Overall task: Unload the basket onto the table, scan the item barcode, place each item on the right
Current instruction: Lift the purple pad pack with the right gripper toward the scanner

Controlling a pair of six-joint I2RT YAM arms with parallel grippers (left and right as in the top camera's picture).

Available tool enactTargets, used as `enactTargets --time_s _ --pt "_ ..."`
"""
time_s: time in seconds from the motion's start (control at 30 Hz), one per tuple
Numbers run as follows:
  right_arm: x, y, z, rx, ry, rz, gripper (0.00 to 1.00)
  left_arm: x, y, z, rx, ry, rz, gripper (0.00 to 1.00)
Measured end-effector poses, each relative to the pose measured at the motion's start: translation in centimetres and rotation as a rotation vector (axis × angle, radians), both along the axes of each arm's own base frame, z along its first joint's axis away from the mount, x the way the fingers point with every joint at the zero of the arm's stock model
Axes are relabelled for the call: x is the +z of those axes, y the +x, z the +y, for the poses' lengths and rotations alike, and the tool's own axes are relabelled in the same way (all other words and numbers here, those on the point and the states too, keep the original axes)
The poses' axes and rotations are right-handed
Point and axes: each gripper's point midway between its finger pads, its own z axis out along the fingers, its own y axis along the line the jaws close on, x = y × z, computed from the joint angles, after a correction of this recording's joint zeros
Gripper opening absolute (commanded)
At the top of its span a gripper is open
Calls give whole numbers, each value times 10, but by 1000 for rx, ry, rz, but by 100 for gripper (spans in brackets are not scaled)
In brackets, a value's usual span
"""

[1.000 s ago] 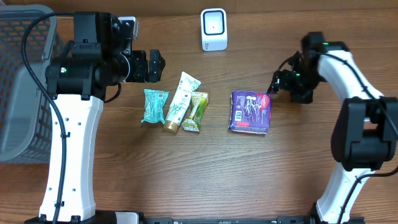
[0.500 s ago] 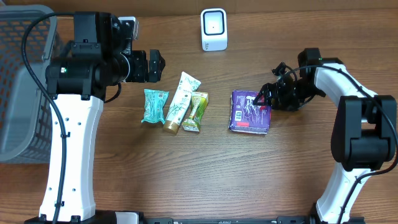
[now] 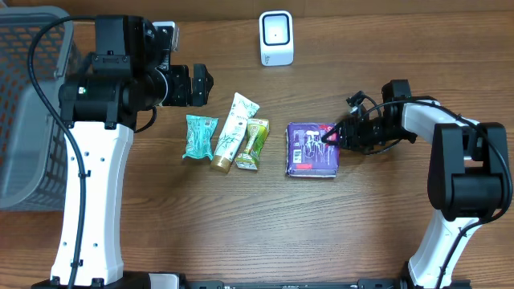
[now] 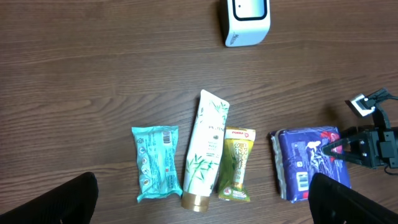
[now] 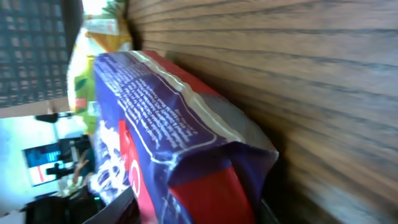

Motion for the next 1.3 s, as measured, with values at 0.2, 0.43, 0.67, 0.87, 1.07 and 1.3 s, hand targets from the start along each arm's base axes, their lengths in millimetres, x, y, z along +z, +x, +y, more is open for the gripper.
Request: enactTargets --time_s 0.2,0.43,0.67,0.87,1.07,1.3 --pt "16 0 9 -1 108 0 4 0 0 0 0 0 0 100" --pt "26 -1 9 -15 100 62 4 0 0 0 0 0 0 100" --pt "99 28 -14 -104 -133 -103 4 0 0 0 0 0 0 100" --pt "219 40 -22 -204 -310 -451 4 0 0 0 0 0 0 100" --pt "286 18 2 -200 -209 -617 4 0 0 0 0 0 0 100" --pt "357 -15 8 -237 -62 -751 4 0 0 0 0 0 0 100"
